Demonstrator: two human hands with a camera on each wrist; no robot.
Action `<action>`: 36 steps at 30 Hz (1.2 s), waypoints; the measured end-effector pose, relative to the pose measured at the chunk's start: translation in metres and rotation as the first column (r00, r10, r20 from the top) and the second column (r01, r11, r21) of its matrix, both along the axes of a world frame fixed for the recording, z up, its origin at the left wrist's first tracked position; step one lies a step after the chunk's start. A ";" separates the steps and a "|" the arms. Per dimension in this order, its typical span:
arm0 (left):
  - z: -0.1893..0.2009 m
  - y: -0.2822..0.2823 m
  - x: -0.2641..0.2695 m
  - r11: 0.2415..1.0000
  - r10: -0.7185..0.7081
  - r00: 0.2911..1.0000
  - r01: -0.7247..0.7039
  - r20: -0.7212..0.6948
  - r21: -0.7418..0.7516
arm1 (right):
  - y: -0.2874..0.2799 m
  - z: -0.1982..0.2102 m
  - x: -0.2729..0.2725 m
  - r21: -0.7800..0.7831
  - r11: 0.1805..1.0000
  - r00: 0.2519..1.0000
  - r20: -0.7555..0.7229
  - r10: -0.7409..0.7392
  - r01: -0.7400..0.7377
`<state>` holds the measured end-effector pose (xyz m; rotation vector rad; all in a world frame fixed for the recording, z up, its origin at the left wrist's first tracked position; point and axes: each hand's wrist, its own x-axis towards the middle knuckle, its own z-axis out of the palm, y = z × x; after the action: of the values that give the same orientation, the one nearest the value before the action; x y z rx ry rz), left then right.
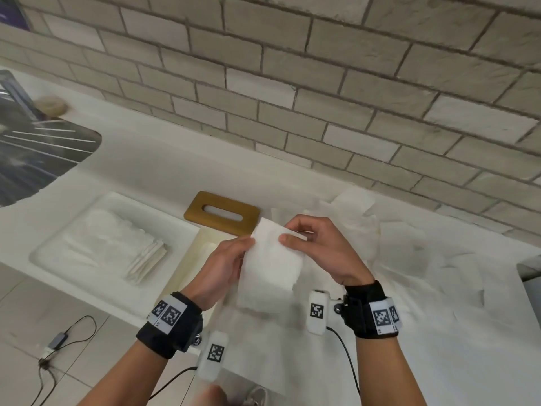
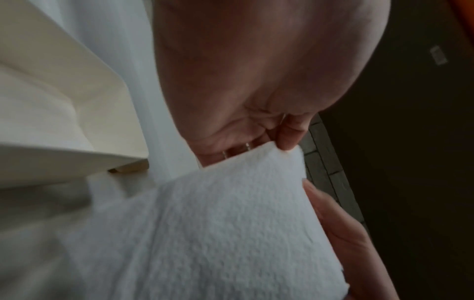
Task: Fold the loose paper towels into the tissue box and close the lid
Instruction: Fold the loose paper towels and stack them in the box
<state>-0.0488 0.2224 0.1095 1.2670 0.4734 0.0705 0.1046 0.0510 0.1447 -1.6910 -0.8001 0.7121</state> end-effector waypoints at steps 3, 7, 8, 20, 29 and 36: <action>0.005 0.012 -0.021 0.996 -0.049 0.999 0.049 -0.001 0.072 | 0.019 -0.001 -0.018 -0.060 0.998 0.995 0.097 -0.012 0.018; 0.016 0.027 -0.046 0.969 -0.044 0.997 0.027 0.062 0.245 | 0.047 0.004 -0.047 -0.053 0.997 0.977 0.208 -0.047 0.059; 0.014 0.033 -0.052 0.947 -0.026 0.998 0.007 0.052 0.322 | 0.054 0.006 -0.054 -0.020 0.996 0.974 0.210 -0.081 0.087; -0.077 0.071 -0.105 0.485 0.057 0.964 0.200 -0.259 0.852 | 0.156 -0.091 -0.078 -0.315 0.930 0.764 0.642 0.063 0.188; -0.086 0.058 -0.074 -0.057 0.051 0.880 0.475 -0.473 0.878 | 0.146 -0.102 -0.084 -0.492 0.853 0.698 0.673 0.245 0.175; -0.061 -0.001 -0.062 0.084 -0.067 0.992 0.113 -0.107 0.990 | -0.012 -0.096 -0.028 -0.378 0.841 0.754 0.655 -0.052 0.387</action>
<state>-0.1108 0.2212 0.0485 2.7472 0.3304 0.3227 0.0762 0.0391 0.0484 -2.5230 -0.8745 0.1536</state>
